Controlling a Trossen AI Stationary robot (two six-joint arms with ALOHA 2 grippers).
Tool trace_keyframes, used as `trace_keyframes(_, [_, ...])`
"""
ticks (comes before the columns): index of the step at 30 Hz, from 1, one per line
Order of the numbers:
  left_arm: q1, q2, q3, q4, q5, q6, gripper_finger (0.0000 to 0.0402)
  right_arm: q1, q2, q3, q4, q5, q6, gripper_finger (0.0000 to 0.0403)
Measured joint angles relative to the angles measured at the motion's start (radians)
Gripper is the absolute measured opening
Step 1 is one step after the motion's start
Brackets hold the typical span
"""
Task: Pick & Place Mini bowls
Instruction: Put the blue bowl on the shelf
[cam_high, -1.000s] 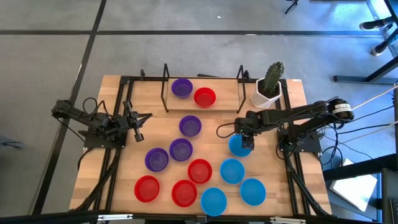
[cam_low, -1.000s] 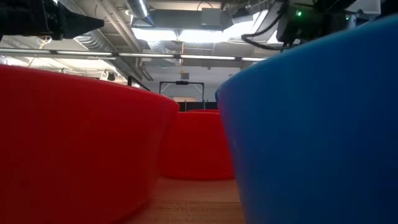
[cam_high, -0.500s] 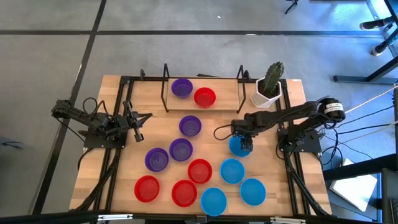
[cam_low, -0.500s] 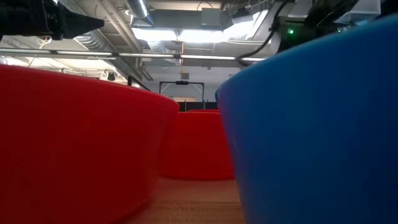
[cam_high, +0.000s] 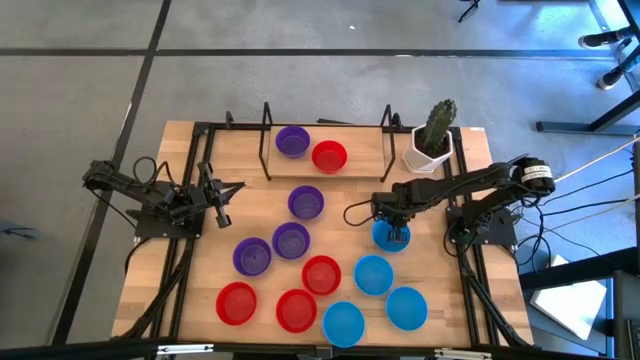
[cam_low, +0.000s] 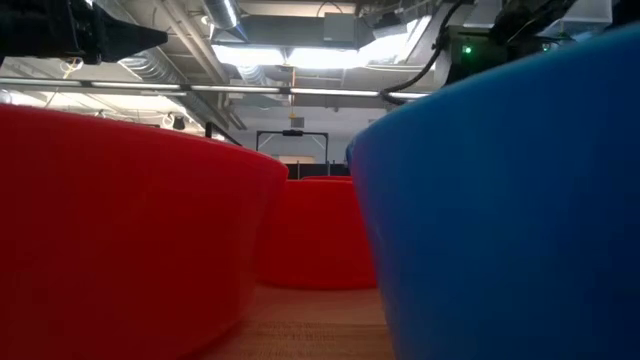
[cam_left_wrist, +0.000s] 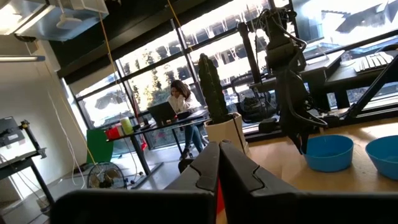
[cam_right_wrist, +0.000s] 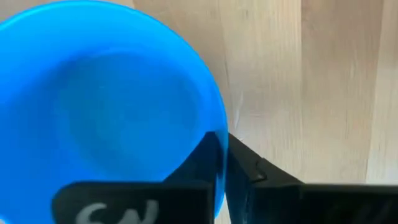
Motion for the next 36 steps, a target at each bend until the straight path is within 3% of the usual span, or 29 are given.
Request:
trace_keyframes(8, [0.000, 0.000, 0.000, 0.000, 0.000, 0.000, 0.0008, 0.000, -0.087, 0.037, 0.011, 0.032, -0.034, 0.0007])
trace_keyframes(12, [0.000, 0.000, 0.000, 0.000, 0.000, 0.000, 0.0004, 0.000, -0.242, 0.042, 0.089, 0.055, -0.074, 0.0005])
trace_keyframes(19, [0.000, 0.000, 0.000, 0.000, 0.000, 0.000, 0.0007, 0.000, -0.550, 0.036, 0.136, -0.001, -0.071, 0.0004])
trace_keyframes(28, [0.000, 0.000, 0.000, 0.000, 0.000, -0.001, 0.0003, 0.000, -0.860, -0.139, 0.165, -0.002, 0.024, 0.0004])
trace_keyframes(36, [0.000, 0.000, 0.000, 0.001, 0.000, -0.001, 0.0007, 0.000, -1.001, -0.279, 0.262, -0.005, 0.051, 0.0004])
